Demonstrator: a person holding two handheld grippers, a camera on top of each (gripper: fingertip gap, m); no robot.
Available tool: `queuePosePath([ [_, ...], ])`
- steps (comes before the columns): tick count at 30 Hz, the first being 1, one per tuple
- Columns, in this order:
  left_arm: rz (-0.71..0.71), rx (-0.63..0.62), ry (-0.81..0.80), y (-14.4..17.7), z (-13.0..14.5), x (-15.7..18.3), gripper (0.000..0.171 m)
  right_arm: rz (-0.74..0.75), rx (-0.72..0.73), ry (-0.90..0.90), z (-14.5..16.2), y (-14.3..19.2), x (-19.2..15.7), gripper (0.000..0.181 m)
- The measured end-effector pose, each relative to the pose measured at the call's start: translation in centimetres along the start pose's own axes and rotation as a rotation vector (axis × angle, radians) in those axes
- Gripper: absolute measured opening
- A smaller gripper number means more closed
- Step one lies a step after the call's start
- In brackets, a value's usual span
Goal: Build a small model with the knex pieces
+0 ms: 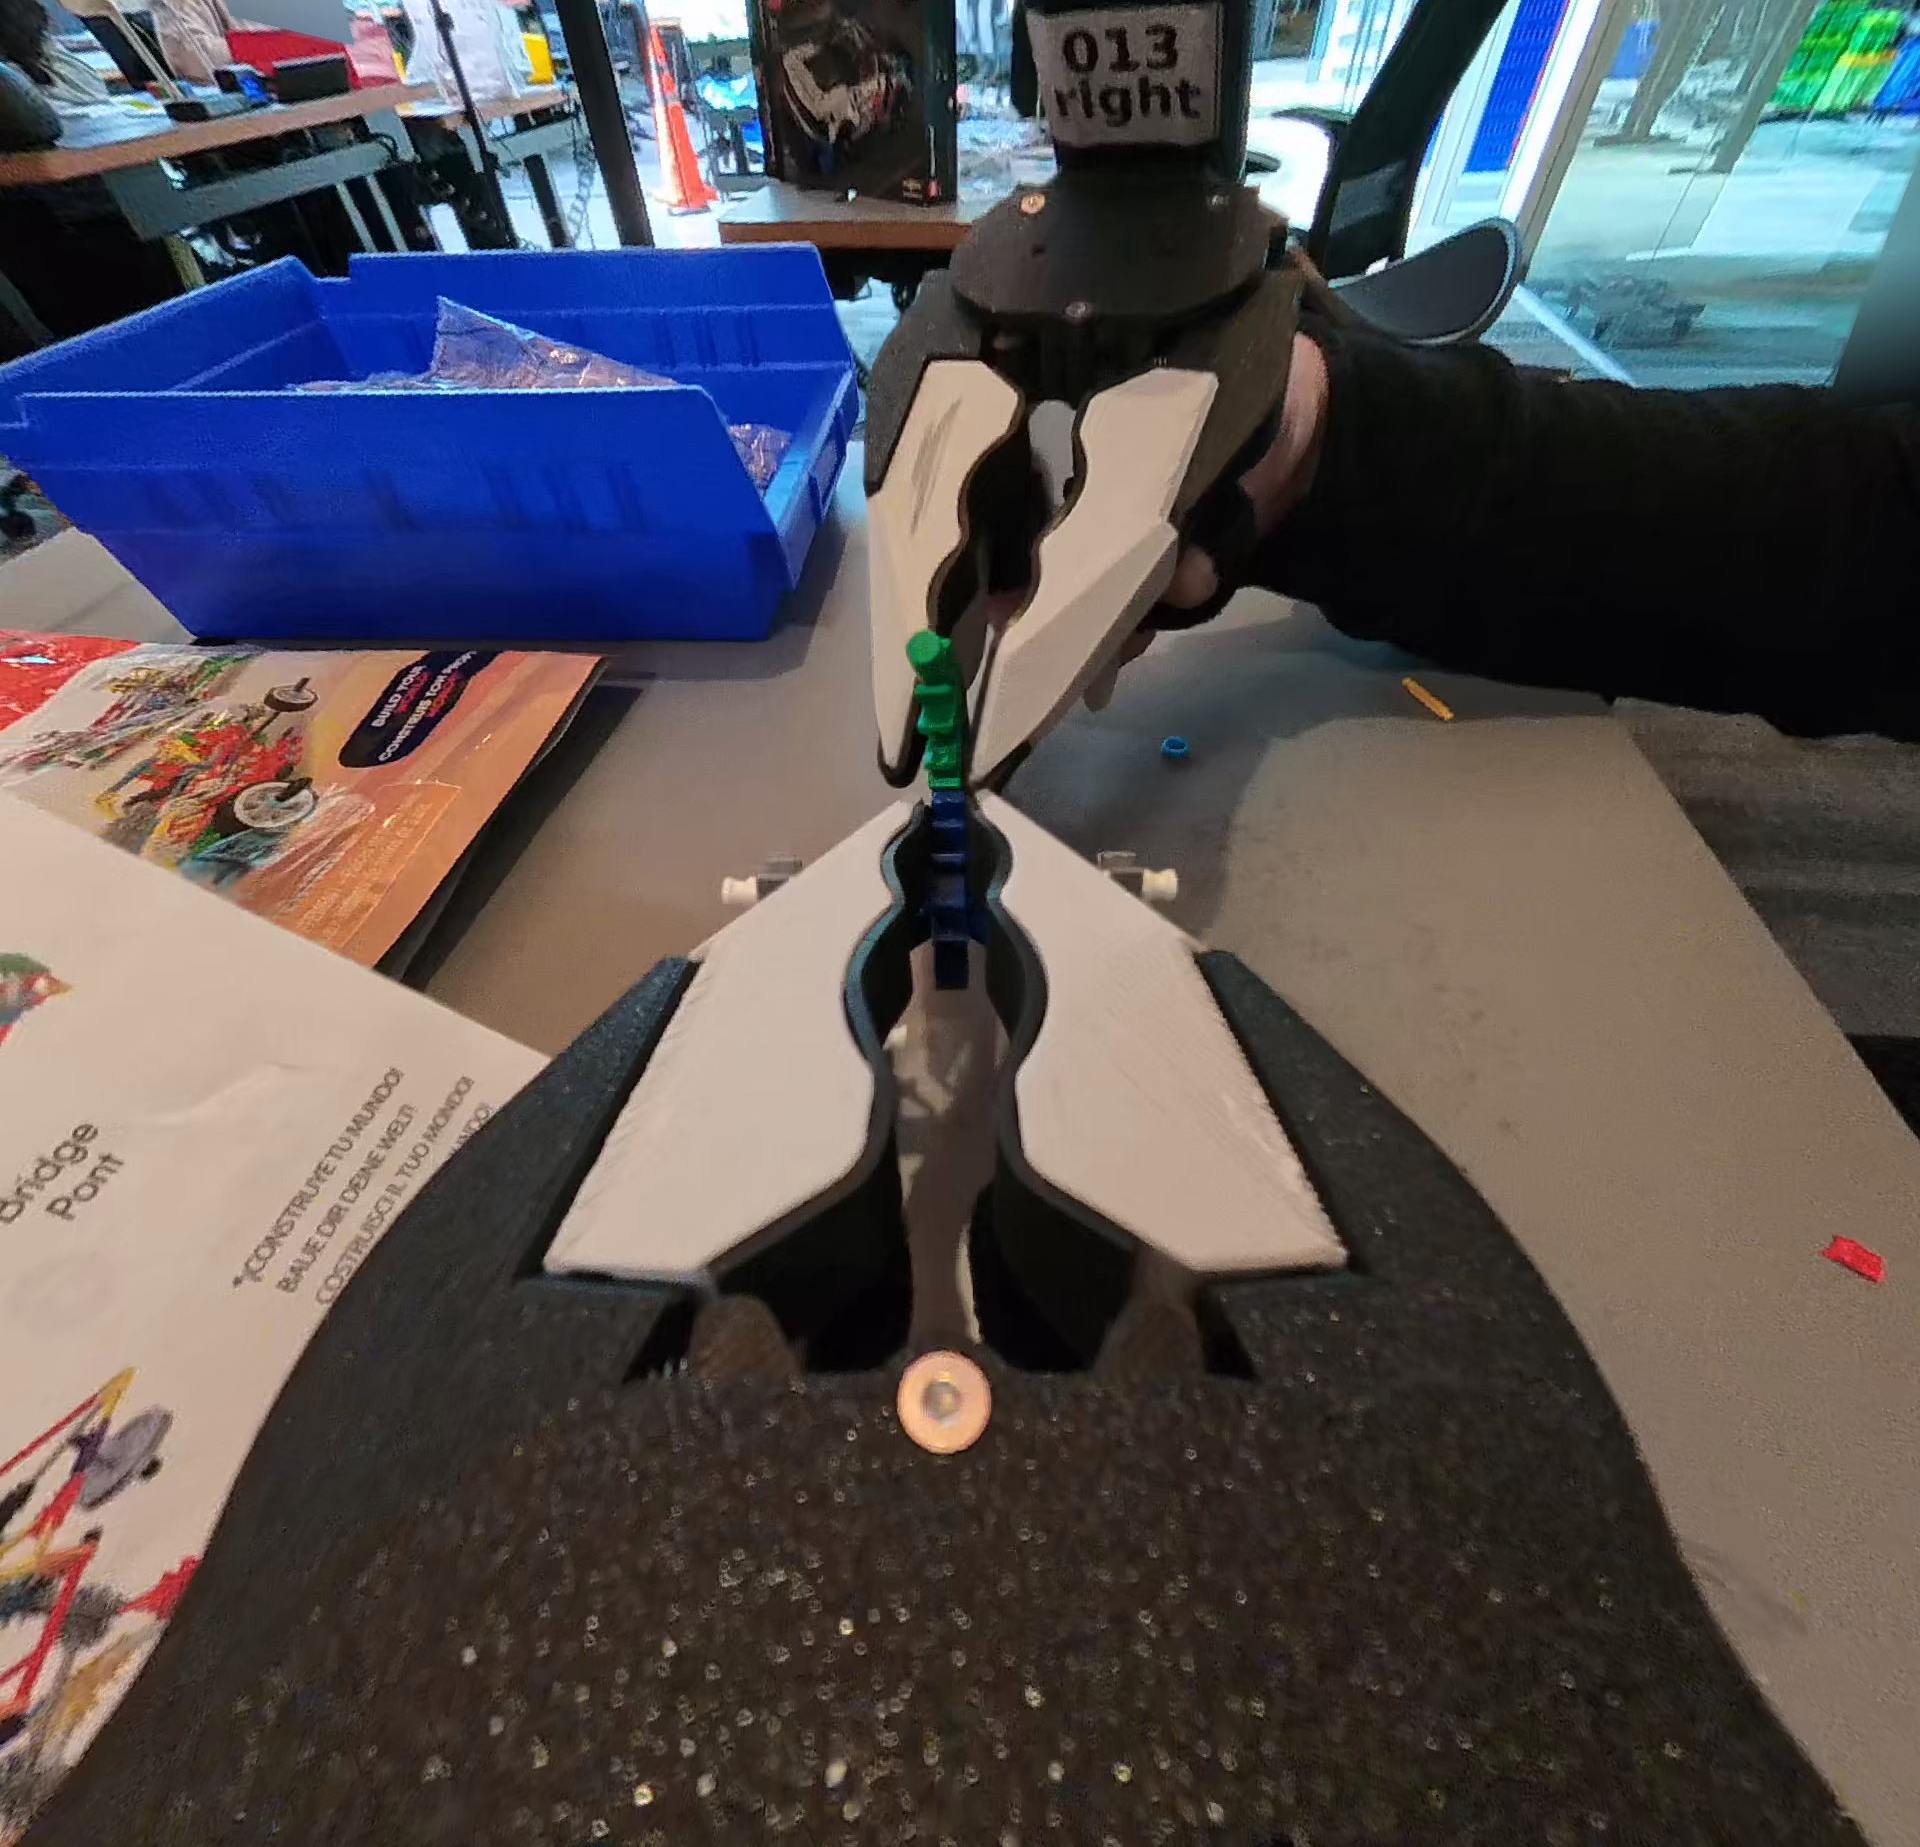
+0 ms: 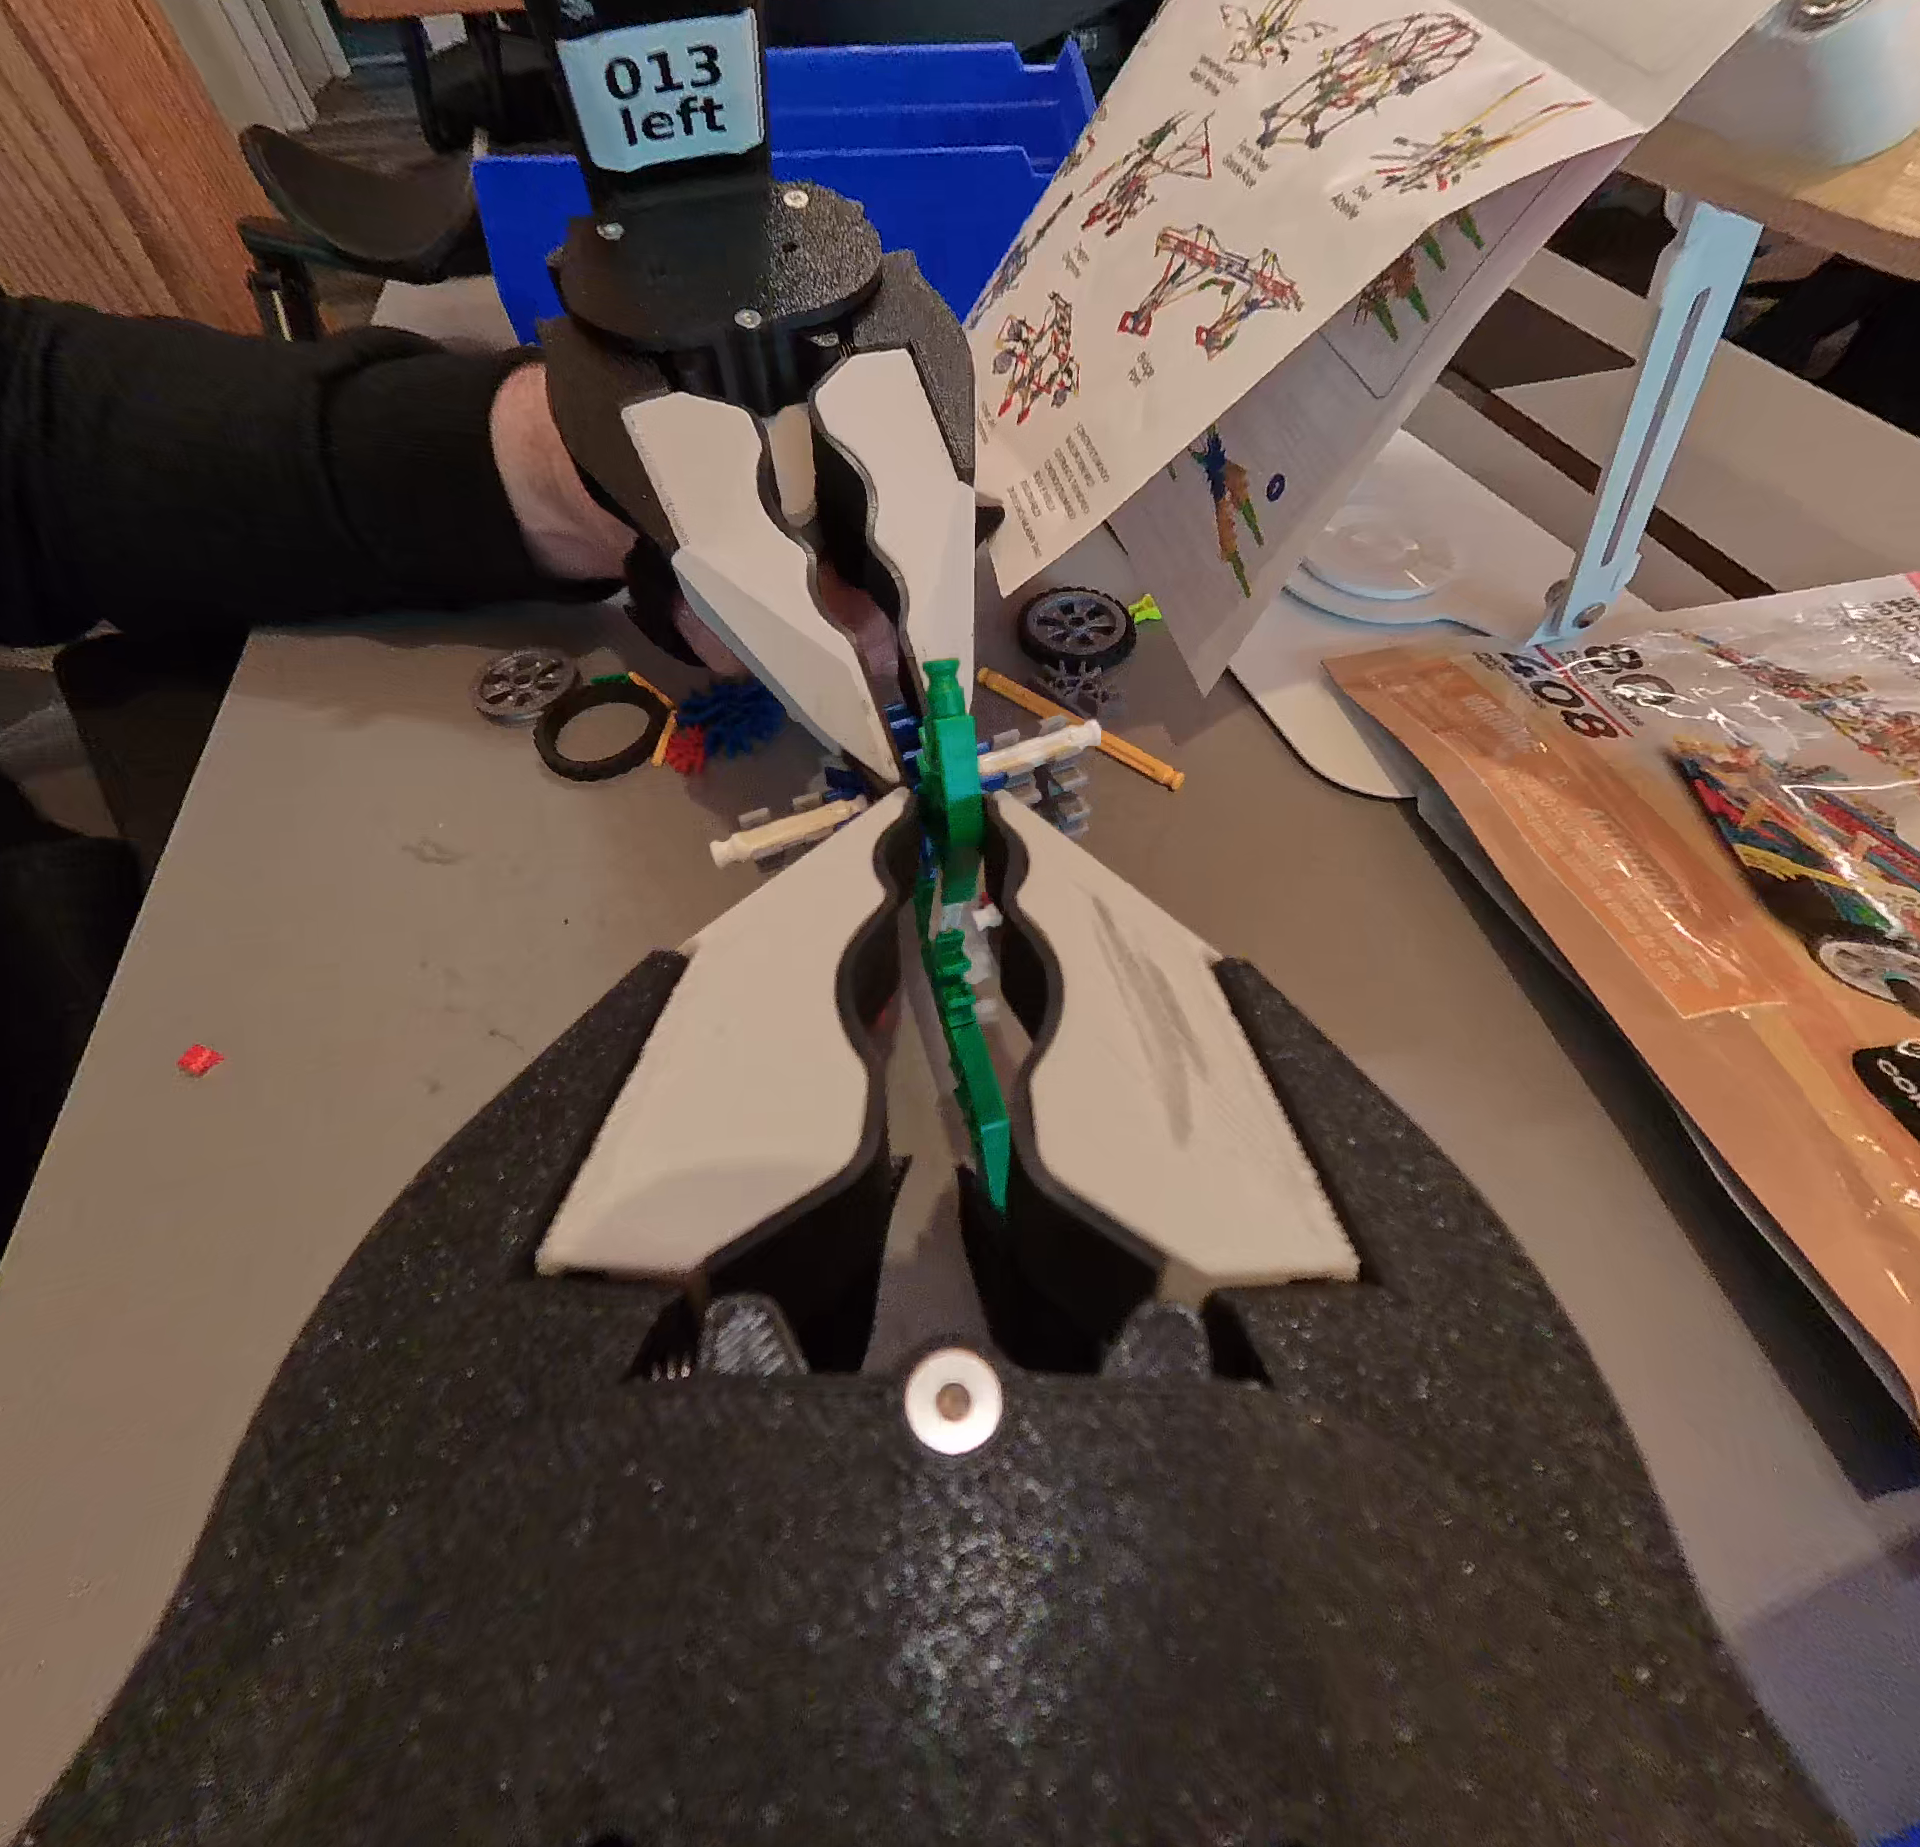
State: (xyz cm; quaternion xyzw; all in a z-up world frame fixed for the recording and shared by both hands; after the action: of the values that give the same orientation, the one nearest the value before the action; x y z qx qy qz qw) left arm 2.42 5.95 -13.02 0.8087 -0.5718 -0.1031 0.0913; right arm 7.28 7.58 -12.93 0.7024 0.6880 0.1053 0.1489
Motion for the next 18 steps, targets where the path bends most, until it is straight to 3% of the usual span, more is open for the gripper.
queuePosePath([
  [18,-0.019,-0.047,-0.008,-0.5,0.2,-0.4,0.005,0.018,-0.111,0.029,1.8,-0.1,0.2,0.018],
])
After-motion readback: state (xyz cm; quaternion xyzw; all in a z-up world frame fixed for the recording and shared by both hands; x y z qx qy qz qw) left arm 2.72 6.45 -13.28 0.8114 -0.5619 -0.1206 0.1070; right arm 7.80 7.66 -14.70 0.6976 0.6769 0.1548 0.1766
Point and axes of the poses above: each gripper's, where its closed fingertips meet, y back along the fingers, z out of its underside, x = y × z across the jaws, the point moved 3 cm from there along y, back along the fingers, and after that the axes turned 2 degrees about -y, right-handed, at the moved point
